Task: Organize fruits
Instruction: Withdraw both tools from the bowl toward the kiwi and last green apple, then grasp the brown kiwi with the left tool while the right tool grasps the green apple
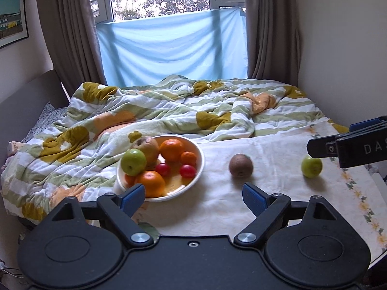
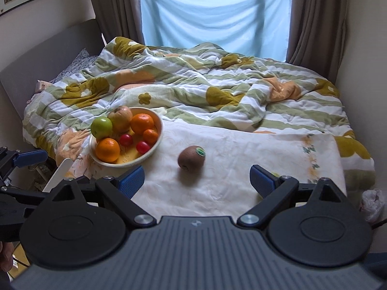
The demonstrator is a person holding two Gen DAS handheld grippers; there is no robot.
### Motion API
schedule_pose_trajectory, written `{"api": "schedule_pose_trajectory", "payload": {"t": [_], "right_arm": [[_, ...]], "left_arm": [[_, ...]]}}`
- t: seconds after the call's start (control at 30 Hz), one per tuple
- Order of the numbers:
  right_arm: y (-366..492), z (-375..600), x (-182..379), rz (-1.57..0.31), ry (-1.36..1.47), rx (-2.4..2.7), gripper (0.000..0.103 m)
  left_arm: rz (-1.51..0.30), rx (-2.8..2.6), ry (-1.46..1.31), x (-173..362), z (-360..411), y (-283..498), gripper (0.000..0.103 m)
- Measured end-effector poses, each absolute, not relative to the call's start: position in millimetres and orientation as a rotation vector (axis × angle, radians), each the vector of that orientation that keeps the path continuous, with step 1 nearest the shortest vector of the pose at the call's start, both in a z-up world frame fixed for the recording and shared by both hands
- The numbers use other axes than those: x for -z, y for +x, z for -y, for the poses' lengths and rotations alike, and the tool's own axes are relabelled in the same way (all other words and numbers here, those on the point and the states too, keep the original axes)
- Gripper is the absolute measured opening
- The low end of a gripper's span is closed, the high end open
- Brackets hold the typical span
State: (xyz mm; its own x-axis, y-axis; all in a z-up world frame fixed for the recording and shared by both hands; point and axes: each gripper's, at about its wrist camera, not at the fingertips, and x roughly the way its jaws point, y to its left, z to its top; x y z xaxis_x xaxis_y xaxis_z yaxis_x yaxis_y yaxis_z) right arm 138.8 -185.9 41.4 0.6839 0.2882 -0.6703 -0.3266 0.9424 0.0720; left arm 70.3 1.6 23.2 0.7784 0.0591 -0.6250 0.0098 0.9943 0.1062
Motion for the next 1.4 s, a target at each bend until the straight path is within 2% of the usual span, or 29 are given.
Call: {"api": "schedule_pose_trajectory", "payload": {"t": [0.2, 0.5, 1.0, 1.1, 1.27, 1.4], "right_arm": [[131, 229, -36, -0.748, -0.051, -0.305, 0.103], [161, 288, 5, -0.804, -0.015, -0.203, 0.103], [242, 298, 73, -0.883, 0.047, -0.234, 0.103], [252, 296, 84, -0.913, 0.058, -0.244, 0.103], [263, 289, 99, -0.947, 0.053, -0.264, 0.103], [269, 286, 104, -0.963, 0.055, -0.274, 0.1]], "left_arm": [[-0.688, 0.01, 0.101, -15, 32, 80, 0.093], [-0.746, 0.057, 0.102, 20, 58, 133, 0.093], [-0.883, 0.099, 0.123, 82, 60, 236, 0.093], [-0.905, 0.104, 0.12, 91, 59, 248, 0.09], [-0.934, 0.111, 0.113, 101, 59, 261, 0.076], [-0.943, 0.099, 0.097, 105, 58, 267, 0.073]]}}
